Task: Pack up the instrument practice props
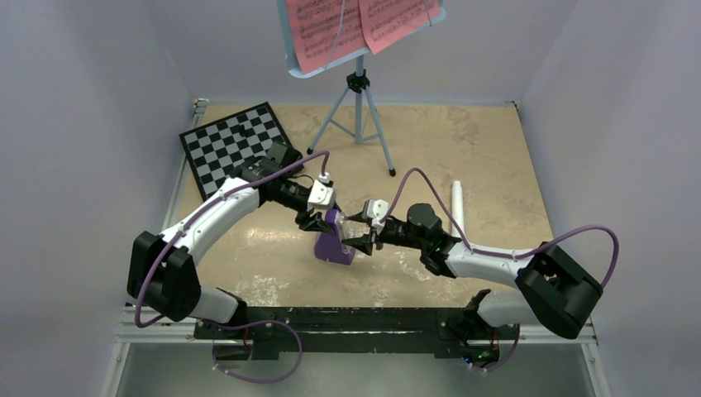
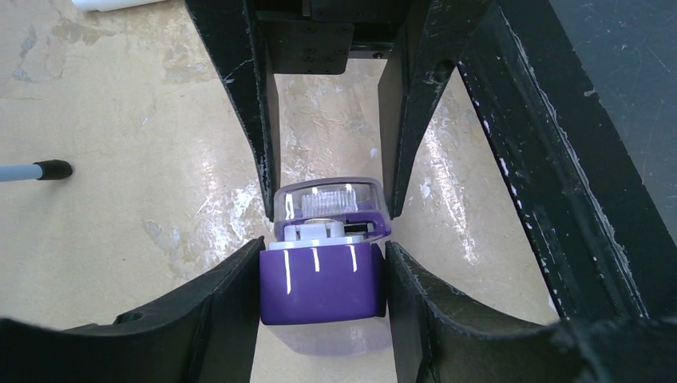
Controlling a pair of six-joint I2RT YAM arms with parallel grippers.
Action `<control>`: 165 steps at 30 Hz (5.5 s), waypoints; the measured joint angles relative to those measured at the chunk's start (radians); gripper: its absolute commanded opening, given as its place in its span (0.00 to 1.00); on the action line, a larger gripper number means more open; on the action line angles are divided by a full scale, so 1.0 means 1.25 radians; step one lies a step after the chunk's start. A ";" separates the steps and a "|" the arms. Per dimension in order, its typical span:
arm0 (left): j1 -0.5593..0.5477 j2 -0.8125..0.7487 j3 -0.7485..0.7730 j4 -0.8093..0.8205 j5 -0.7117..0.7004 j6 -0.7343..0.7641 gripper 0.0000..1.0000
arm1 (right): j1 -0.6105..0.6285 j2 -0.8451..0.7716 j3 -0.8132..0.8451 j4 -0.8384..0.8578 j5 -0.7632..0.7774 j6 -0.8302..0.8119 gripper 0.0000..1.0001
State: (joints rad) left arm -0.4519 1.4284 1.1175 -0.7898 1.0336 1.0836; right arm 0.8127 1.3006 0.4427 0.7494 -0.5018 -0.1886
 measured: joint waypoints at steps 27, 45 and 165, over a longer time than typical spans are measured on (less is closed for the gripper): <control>0.010 -0.023 -0.019 0.018 -0.011 -0.022 0.00 | 0.022 0.049 0.010 0.053 0.057 0.018 0.00; 0.016 -0.051 -0.053 0.050 -0.007 -0.031 0.00 | 0.023 0.098 -0.023 0.191 0.045 0.038 0.00; 0.031 -0.067 -0.084 0.101 -0.008 -0.088 0.00 | -0.075 0.140 0.144 -0.051 -0.193 0.071 0.00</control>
State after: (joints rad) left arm -0.4126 1.3453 1.0130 -0.6636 1.0237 0.9737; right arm 0.7193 1.4757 0.6231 0.6857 -0.7437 -0.0994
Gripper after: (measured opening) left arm 0.568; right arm 0.590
